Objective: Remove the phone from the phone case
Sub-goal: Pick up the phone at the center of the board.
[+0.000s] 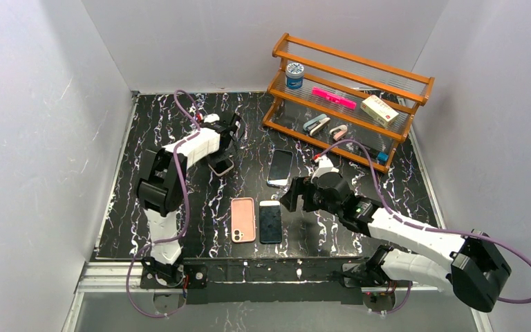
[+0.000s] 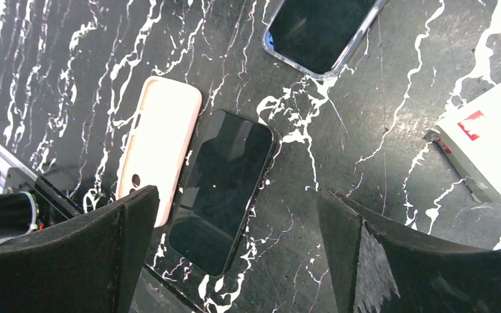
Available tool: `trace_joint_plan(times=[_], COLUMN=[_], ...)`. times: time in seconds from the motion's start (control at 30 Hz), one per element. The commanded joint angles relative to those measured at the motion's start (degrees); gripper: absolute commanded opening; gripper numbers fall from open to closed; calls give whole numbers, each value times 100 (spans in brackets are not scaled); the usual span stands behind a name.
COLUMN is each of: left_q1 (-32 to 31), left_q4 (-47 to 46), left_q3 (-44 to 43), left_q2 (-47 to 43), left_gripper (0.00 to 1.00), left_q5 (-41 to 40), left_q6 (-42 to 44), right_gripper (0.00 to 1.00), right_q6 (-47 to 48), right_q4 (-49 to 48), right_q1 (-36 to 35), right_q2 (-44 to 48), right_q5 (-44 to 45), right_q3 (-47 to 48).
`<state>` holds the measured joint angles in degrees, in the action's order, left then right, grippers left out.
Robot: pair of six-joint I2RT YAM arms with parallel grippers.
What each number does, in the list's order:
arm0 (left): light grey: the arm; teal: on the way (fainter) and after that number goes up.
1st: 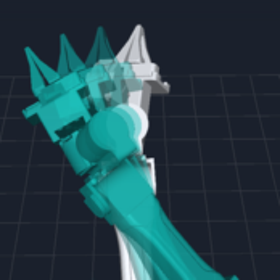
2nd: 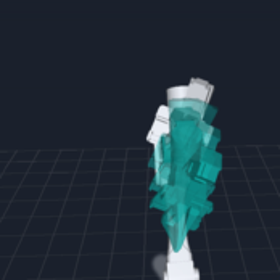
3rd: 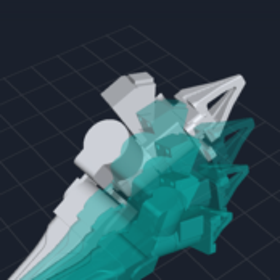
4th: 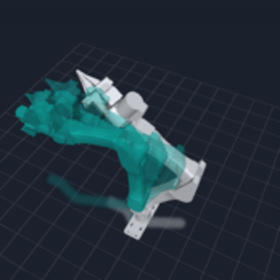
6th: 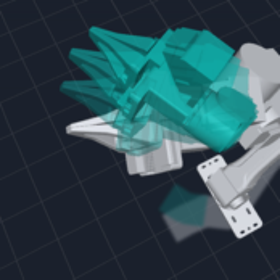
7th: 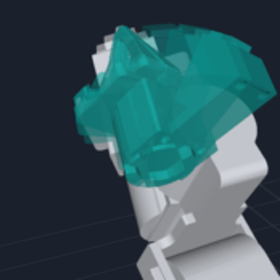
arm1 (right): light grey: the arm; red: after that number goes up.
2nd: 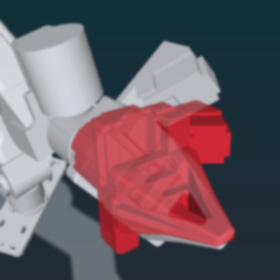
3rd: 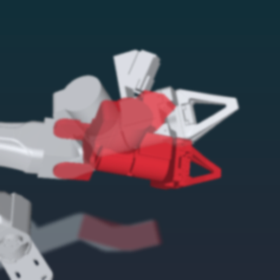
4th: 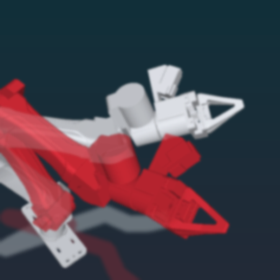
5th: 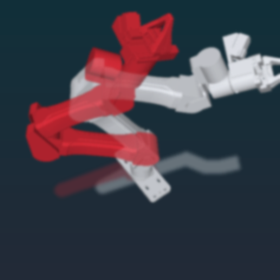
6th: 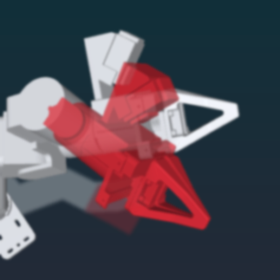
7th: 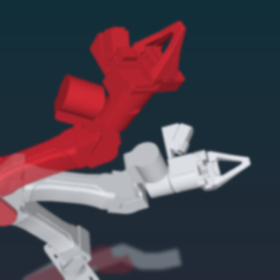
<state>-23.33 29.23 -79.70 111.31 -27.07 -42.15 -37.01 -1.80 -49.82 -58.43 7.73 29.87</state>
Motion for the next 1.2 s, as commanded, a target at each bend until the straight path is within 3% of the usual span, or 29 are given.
trace_joint_plan(times=[0.0, 0.23, 0.67, 0.87, 1.17], left_q1=[30, 111, 617, 619, 619], left_q4=[597, 550, -522, -498, -823], left_q3=[-241, -192, 929, 1057, 1807], left_q2=[86, 317, 92, 33, -1028], left_gripper=[98, 98, 93, 68, 23], left_q5=[-597, -329, 902, 979, 1708], left_q6=[-231, -336, -497, -245, 202], right_gripper=[99, 99, 99, 96, 92], right_q6=[217, 304, 250, 218, -172], right_q4=[-392, -446, -426, -389, -1155], right_q1=[47, 70, 73, 70, 77], right_q2=[-189, -264, -206, -224, -573], right_q5=[-204, -382, -737, -936, -1424], right_q3=[-45, -67, -79, -60, -141])
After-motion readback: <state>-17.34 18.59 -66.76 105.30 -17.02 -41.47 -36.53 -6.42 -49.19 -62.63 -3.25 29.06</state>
